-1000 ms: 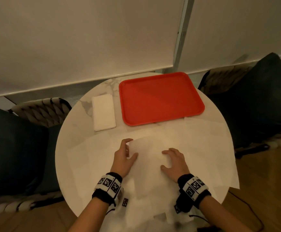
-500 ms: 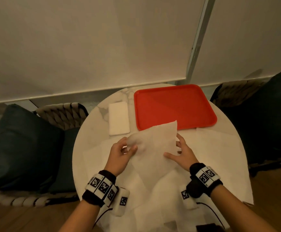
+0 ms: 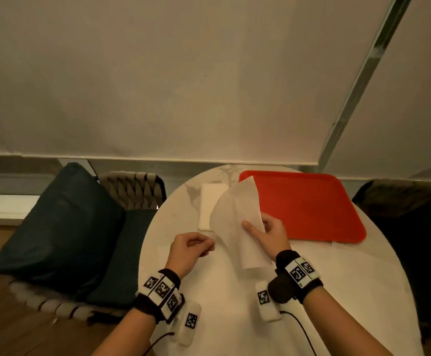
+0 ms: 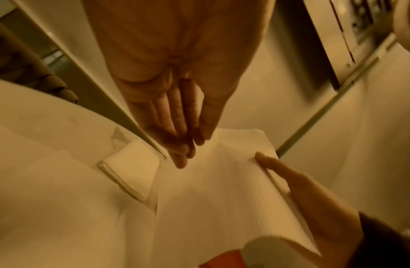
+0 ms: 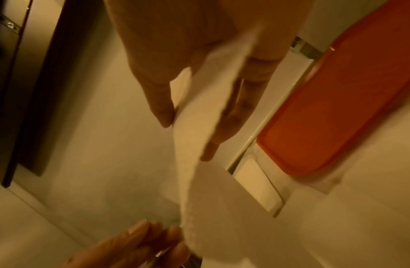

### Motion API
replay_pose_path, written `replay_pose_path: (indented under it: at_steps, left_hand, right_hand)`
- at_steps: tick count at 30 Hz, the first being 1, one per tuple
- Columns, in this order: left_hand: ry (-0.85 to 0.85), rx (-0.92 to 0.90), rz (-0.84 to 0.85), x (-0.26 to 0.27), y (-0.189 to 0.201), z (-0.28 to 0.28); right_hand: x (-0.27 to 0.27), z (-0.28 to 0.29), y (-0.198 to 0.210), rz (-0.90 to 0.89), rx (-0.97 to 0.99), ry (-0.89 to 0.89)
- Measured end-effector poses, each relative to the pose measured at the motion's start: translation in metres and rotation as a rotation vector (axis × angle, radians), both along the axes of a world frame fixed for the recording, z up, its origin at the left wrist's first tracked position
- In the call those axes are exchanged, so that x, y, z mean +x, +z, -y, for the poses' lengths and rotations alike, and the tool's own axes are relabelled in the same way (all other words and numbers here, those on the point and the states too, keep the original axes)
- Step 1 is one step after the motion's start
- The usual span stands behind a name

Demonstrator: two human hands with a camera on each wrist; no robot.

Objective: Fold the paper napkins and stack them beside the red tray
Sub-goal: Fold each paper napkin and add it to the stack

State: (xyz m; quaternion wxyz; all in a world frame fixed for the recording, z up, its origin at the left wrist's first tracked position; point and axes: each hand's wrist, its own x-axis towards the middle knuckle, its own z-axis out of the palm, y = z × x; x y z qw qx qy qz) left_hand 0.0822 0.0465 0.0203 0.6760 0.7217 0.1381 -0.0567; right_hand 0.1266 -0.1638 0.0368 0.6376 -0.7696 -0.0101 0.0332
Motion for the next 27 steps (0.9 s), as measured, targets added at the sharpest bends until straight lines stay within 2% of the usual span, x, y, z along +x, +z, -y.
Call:
replay_pose_path:
  at_steps: [3,6,8,10,14,22,27]
  left_hand:
    - [0.030,-0.038,-0.031,0.010,0.000,-0.004]
    - [0.052,-0.224,-0.168,0.018,-0.005,-0.002]
    - [0.017,-0.363,-0.297,0.018,-0.008,0.003]
    - [-0.062,-0.429,-0.342,0.014,-0.010,0.007]
    - [-0.137,-0.444,-0.230,0.015,-0.012,0.011]
    - [0.020,-0.345,0.096,0.022,0.021,0.013]
    - [-0.085,-0.294,0.214,0.018,0.040,0.021]
  right_hand:
    - [0.001,-0.007,0.011,0.031,0.001,0.025]
    - [0.000,-0.013,0.021,0.026,-0.028,0.102]
    - [-0.003,-0.018,0.029,0.018,-0.017,0.137]
    - [-0.007,-0.018,0.036,0.022,0.024,0.135]
    - [-0.006,-0.004,0.051,0.039,0.072,0.094]
    - [0.003,0.029,0.054,0.099,-0.093,-0.013]
    - [0.007,0.015,0.062,0.226,-0.182,-0.025]
